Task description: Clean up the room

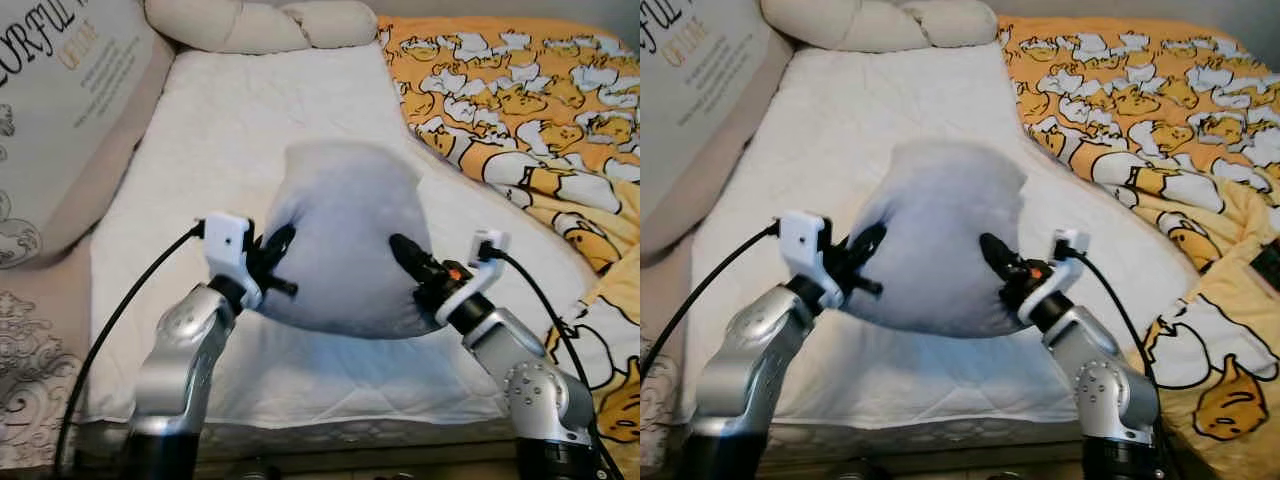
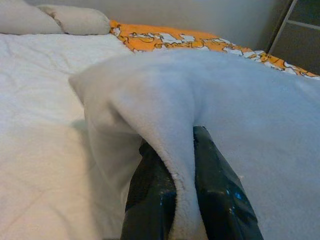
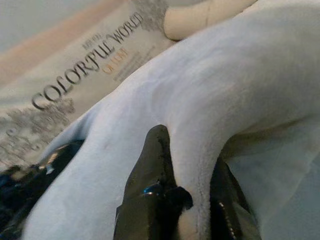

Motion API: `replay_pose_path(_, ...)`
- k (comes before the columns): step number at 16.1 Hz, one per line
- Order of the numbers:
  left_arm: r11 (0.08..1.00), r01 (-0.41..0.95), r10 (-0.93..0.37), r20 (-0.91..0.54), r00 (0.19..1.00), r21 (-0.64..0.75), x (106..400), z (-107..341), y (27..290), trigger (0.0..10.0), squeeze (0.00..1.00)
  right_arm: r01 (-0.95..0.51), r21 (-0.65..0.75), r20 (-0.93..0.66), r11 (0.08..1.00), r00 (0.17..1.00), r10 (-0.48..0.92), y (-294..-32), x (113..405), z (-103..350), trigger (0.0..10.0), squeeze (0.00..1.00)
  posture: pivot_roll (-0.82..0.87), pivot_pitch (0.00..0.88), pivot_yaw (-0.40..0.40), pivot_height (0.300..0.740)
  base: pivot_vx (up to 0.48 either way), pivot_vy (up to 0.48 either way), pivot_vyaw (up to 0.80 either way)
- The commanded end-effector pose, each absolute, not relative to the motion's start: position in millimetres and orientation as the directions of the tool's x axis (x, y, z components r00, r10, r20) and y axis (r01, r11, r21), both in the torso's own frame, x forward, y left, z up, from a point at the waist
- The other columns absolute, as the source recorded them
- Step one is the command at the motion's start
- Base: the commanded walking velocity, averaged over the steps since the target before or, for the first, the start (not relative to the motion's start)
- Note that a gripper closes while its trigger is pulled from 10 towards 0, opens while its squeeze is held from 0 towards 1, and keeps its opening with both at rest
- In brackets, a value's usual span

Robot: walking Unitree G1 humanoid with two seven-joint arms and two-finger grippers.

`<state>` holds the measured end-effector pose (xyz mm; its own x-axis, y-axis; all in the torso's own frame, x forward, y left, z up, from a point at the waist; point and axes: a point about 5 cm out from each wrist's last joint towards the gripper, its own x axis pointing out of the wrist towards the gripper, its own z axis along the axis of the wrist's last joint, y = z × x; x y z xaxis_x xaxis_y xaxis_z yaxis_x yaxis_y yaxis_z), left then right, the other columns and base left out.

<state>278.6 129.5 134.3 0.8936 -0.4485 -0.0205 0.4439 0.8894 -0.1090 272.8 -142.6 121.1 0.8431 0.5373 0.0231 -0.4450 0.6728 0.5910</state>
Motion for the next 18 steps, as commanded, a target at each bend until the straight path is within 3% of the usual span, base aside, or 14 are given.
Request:
replay_pose_path(1, 0.91, 0.408, -0.407, 0.029, 0.913, -0.076, 274.7, 146.2, 130.7, 3.4, 0.0, -0.421, 0.548, -0.008, 0.723, 0.861, 0.508, -143.4, 272.2, 122.2, 10.0, 0.0, 0.07, 0.0, -0.03, 0.74, 0.0, 0.0, 0.0)
replay_pose_path(2, 0.921, 0.381, -0.381, 0.015, 0.924, -0.077, 272.8, 144.6, 130.7, 8.4, 0.0, -0.397, 0.538, -0.041, 0.743, 0.869, 0.494, -143.3, 271.6, 117.4, 10.0, 0.0, 0.07, 0.0, -0.034, 0.74, 0.0, 0.0, 0.0)
replay_pose_path(3, 0.927, 0.371, -0.372, -0.016, 0.928, -0.061, 270.7, 141.5, 130.9, 10.0, 0.0, -0.385, 0.525, -0.051, 0.759, 0.876, 0.48, -145.1, 270.2, 115.8, 10.0, 0.0, 0.08, 0.0, -0.033, 0.74, 0.0, 0.0, 0.0)
replay_pose_path(6, 0.932, 0.361, -0.362, -0.053, 0.931, -0.025, 268.4, 139.5, 133.0, 10.0, 0.0, -0.38, 0.517, -0.063, 0.767, 0.877, 0.477, -146.8, 268.4, 114.3, 10.0, 0.0, 0.08, 0.0, -0.031, 0.74, 0.0, 0.0, 0.0)
replay_pose_path(12, 0.937, 0.35, -0.35, -0.058, 0.935, -0.01, 266.4, 143.5, 133.9, 10.0, 0.0, -0.416, 0.485, -0.079, 0.769, 0.855, 0.512, -136.7, 264.2, 110.5, 10.0, 0.0, 0.09, 0.0, -0.024, 0.74, 0.0, 0.399, 0.0)
replay_pose_path(18, 0.936, 0.352, -0.352, -0.058, 0.934, -0.001, 267.7, 146.6, 133.3, 10.0, 0.0, -0.406, 0.485, -0.082, 0.774, 0.86, 0.503, -135.7, 266.5, 109.3, 10.0, 0.0, 0.1, 0.0, -0.021, 0.74, 0.0, 0.406, 0.76)
